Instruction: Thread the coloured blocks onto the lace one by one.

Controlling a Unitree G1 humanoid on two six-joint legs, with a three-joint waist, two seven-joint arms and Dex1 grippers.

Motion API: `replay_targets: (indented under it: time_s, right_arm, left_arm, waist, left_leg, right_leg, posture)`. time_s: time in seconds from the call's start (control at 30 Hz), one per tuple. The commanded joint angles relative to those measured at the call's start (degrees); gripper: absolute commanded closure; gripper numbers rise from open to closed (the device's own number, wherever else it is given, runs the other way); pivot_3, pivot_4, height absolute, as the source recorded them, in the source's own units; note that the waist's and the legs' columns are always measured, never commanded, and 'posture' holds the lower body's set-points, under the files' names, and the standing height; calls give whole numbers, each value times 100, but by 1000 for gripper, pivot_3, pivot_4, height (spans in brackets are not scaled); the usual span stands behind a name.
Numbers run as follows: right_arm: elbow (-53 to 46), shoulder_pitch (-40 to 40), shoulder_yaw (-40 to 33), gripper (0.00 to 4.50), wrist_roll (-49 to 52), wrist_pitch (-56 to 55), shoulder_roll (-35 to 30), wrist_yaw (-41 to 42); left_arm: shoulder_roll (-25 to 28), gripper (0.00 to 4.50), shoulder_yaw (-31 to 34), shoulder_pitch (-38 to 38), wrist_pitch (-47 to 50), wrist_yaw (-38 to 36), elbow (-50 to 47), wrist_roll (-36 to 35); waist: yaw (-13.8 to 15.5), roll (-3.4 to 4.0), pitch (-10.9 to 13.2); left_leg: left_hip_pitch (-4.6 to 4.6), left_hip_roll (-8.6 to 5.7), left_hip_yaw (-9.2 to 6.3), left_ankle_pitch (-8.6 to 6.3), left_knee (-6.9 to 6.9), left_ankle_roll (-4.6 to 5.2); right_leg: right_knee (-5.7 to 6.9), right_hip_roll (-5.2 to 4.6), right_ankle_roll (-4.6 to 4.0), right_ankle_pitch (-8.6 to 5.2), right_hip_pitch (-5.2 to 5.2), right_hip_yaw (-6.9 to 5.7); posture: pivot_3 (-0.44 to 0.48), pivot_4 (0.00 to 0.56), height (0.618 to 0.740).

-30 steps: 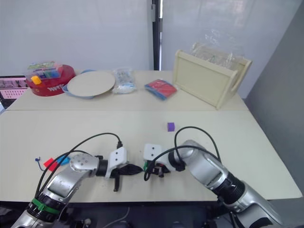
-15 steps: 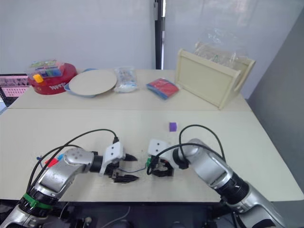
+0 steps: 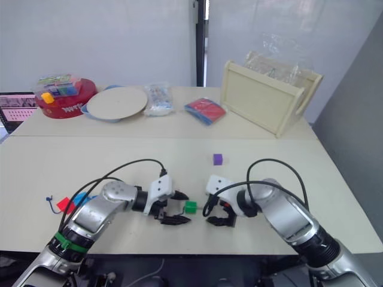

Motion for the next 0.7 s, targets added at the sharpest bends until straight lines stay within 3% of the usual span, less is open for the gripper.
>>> replay_targets:
  time_s: [0.03, 0.1, 0.37, 0.5, 0.7]
  right_arm:
    - [-214, 43, -143, 55, 100, -4, 90, -164]
    - [-219, 58, -118, 55, 134, 3, 120, -219]
    - [30, -62, 97, 0, 160, -188, 371, -279]
    - [163, -123, 208, 1171, 151, -300, 392, -236]
    - [305, -216, 316, 3284, 122, -517, 334, -79]
  left_arm:
    - [-113, 649, -105, -100, -360, -34, 142, 138]
    - [-175, 649, -134, -121, -442, -35, 215, 188]
    - [-197, 3177, -173, -91, -514, -221, 231, 193]
    - [-190, 3308, -202, -63, -498, -245, 220, 218]
    - [-199, 3308, -205, -73, -480, -287, 234, 227]
  waist:
    - [-2, 0, 0]
    - [13, 0, 0]
    - [16, 0, 0]
    - [15, 0, 0]
    - [14, 0, 0]
  left_leg:
    - [-1, 0, 0, 0, 0, 0]
    - [-1, 0, 0, 0, 0, 0]
    - [-3, -1, 0, 0, 4, 0]
    - [-2, -1, 0, 0, 4, 0]
    - [0, 0, 0, 0, 6, 0]
  right_leg:
    - [0, 0, 0, 0, -1, 0]
    - [0, 0, 0, 0, 0, 0]
    - [1, 0, 0, 0, -1, 0]
    - [1, 0, 0, 0, -1, 0]
    - [5, 0, 0, 0, 0, 0]
  posture:
    - [0, 150, 740]
    - [0, 150, 740]
    - [0, 150, 740]
    - [0, 150, 740]
    - [0, 150, 740]
